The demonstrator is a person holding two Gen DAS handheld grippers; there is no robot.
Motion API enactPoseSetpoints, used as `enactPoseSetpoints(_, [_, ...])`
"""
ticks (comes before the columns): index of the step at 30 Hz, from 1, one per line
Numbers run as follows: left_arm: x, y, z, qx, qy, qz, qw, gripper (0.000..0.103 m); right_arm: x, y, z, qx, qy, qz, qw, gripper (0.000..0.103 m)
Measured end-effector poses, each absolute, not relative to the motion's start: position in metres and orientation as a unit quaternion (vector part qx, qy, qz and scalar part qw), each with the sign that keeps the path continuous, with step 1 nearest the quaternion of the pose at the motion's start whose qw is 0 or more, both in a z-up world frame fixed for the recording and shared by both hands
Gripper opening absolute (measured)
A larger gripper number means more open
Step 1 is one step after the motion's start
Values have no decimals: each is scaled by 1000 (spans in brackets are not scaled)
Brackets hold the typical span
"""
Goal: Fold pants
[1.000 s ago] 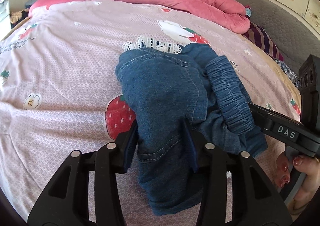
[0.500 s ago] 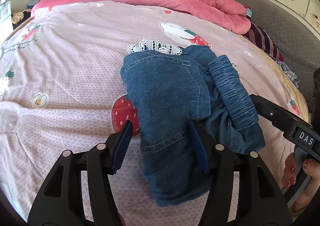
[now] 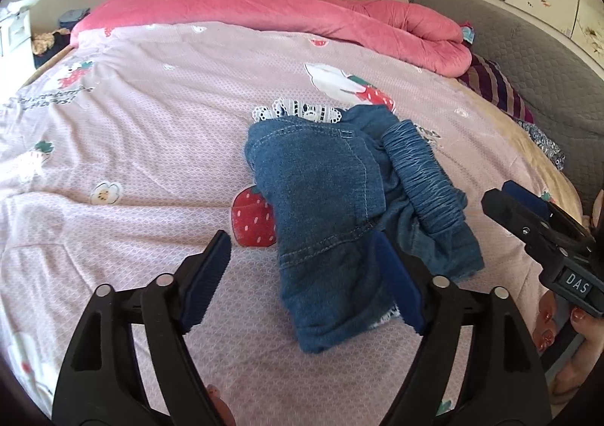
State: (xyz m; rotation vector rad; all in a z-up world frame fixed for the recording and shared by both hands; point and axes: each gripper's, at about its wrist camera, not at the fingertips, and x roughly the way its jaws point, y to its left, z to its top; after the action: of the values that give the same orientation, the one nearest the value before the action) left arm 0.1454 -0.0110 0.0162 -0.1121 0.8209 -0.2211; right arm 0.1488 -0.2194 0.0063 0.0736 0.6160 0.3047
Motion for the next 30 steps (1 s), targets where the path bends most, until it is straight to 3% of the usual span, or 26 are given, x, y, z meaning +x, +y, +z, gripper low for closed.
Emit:
enactPoseSetpoints(11, [107,-9,32,-71,374,-105,919,93,114,-230,21,27,279,147,949,96])
enactPoseSetpoints(30, [23,-3,21,-67,379,-71,920,93,37,-236,14,16,286,164,944,98])
